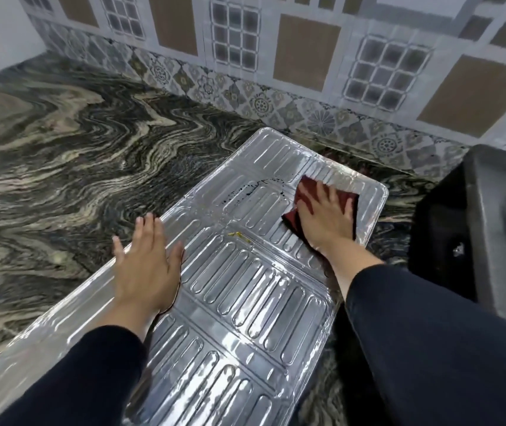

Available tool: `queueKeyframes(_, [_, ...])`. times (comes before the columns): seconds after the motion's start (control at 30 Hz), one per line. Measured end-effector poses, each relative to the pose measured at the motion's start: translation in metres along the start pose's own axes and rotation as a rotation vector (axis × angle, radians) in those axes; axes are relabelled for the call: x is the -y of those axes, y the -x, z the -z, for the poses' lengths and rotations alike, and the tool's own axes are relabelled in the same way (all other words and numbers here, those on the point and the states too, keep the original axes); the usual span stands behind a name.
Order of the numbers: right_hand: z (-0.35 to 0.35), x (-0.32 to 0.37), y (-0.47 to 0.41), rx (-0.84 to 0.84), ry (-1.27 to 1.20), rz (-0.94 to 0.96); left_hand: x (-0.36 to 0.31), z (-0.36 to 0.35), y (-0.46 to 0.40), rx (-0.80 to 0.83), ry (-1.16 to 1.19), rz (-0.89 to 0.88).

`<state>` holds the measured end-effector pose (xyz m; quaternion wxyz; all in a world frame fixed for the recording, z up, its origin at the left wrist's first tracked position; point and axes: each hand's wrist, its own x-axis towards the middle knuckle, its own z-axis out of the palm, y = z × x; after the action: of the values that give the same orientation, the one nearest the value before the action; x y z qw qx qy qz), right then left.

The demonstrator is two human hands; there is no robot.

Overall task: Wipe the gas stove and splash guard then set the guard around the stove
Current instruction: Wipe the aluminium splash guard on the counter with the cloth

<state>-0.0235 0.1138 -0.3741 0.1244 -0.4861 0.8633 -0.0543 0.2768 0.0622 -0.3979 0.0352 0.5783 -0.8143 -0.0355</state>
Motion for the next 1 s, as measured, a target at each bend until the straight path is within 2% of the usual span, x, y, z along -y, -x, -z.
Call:
queueKeyframes(0.1, [-0.014, 0.04, 0.058, -0.015, -0.109, 0.1, -0.001, 0.002, 0.001, 0.02, 0.012, -0.002])
queueKeyframes(0.23, [-0.035, 0.091, 0.118, 0.015, -0.119, 0.436, 0.0, 0.004, 0.002, 0.026, 0.042, -0.005])
queueKeyframes(0.3, [-0.042, 0.106, 0.125, 0.052, -0.042, 0.579, 0.0, 0.005, 0.003, 0.021, 0.06, -0.013])
queueKeyframes(0.47, [-0.038, 0.104, 0.085, 0.065, 0.109, 0.733, 0.002, 0.005, 0.004, -0.008, 0.095, -0.033])
queueKeyframes(0.53, [-0.032, 0.096, 0.055, 0.07, 0.151, 0.707, 0.002, 0.005, 0.004, -0.009, 0.095, -0.043])
queueKeyframes(0.83, [0.006, 0.033, -0.108, -0.002, 0.144, 0.262, 0.0, 0.005, 0.006, -0.017, 0.106, -0.011])
queueKeyframes(1.0, [0.014, 0.027, -0.153, 0.017, 0.137, 0.108, -0.002, 0.006, 0.005, -0.013, 0.07, 0.007])
